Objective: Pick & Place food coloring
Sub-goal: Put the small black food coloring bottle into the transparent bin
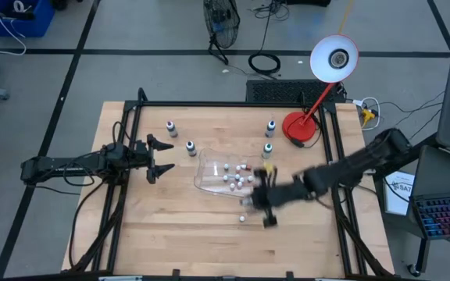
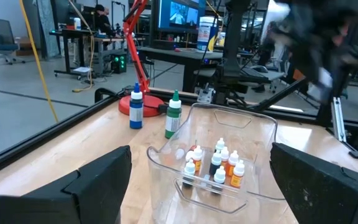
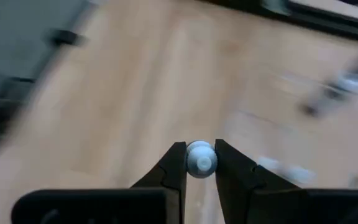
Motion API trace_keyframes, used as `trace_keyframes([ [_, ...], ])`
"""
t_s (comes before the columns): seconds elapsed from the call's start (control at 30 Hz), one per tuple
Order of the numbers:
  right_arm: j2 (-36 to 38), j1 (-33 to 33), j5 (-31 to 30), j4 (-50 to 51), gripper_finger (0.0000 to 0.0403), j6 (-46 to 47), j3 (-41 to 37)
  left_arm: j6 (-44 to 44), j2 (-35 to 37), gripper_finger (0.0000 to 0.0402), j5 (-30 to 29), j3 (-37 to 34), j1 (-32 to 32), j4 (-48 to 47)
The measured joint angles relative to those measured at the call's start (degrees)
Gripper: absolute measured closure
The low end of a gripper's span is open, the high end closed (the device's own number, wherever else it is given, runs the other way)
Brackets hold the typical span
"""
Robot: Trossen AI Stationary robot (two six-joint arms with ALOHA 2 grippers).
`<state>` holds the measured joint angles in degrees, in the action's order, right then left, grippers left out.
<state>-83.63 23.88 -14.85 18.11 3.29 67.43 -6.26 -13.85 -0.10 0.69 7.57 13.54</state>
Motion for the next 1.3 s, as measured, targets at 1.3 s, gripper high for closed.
trace_keyframes([
  [1.3, -29.9, -30.8, 20.6, 13.3, 0.0357, -13.0, 18.4, 0.0, 0.0, 0.0023, 0.0, 0.0, 0.0, 0.0],
])
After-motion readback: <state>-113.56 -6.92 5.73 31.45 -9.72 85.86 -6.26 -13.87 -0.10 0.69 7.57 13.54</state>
